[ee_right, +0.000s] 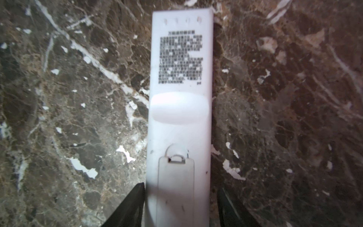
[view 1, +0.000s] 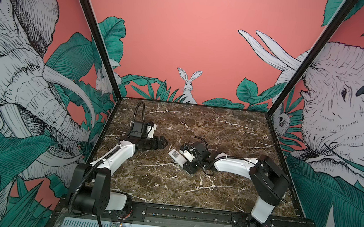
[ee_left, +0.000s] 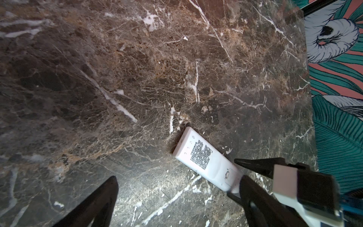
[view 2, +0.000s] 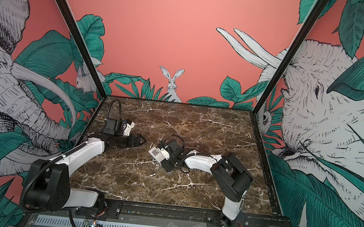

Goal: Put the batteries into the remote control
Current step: 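Grasp the remote with the right gripper and lift it toward the left gripper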

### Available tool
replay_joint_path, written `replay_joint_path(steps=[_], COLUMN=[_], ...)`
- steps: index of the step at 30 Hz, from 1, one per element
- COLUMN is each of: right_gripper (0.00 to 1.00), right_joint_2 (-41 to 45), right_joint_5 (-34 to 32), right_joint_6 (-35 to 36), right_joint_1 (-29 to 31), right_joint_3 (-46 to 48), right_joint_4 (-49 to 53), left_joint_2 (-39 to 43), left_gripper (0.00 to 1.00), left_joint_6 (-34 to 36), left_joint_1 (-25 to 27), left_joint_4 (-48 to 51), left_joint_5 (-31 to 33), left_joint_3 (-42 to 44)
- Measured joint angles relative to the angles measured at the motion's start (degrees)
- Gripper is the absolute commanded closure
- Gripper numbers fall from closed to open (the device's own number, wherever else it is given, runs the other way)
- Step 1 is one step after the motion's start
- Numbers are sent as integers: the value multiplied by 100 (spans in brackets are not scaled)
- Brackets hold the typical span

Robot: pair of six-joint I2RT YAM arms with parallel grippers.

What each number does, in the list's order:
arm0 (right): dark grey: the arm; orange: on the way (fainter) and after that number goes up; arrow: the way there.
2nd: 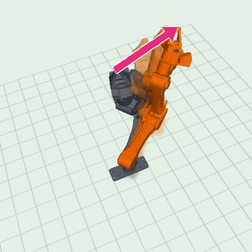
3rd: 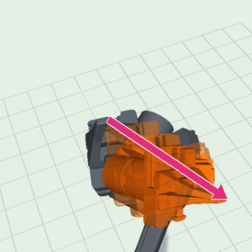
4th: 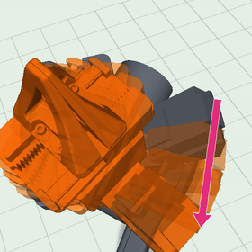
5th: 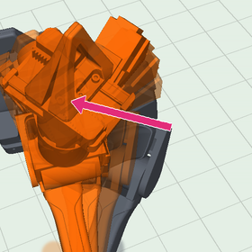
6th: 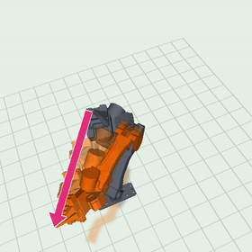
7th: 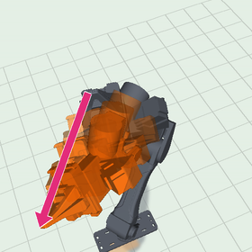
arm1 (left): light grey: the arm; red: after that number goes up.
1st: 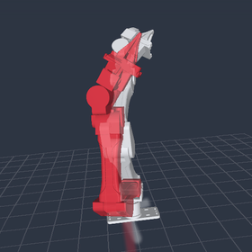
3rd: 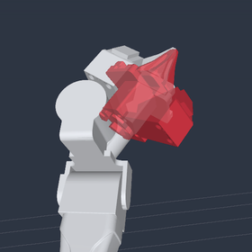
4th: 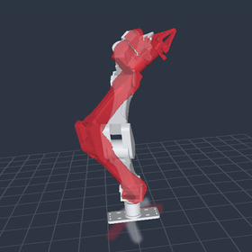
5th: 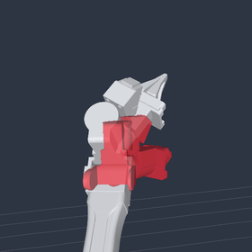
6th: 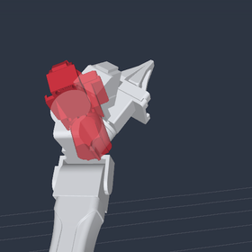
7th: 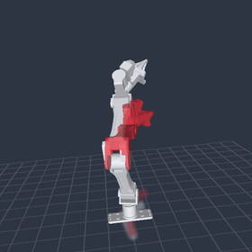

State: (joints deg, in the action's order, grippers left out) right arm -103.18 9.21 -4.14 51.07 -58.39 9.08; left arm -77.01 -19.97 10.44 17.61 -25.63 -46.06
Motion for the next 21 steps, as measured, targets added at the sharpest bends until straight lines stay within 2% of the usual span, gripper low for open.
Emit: replay_joint_path(steps=[8,15,21], right_gripper=[50,67,69], right_joint_2=[-70,-157,-136], right_joint_5=[-339,-717,-776], right_joint_6=[11,-17,-33], right_joint_1=[144,247,175], right_joint_3=[-76,-354,-584], right_joint_4=[136,527,719], left_joint_2=[17,142,501], left_gripper=[3,3,2], left_joint_6=[-4,-35,-96], left_joint_1=[0,0,0], left_joint_4=[0,-9,-284], left_joint_5=[-13,-31,-83], left_joint_3=[0,0,87])
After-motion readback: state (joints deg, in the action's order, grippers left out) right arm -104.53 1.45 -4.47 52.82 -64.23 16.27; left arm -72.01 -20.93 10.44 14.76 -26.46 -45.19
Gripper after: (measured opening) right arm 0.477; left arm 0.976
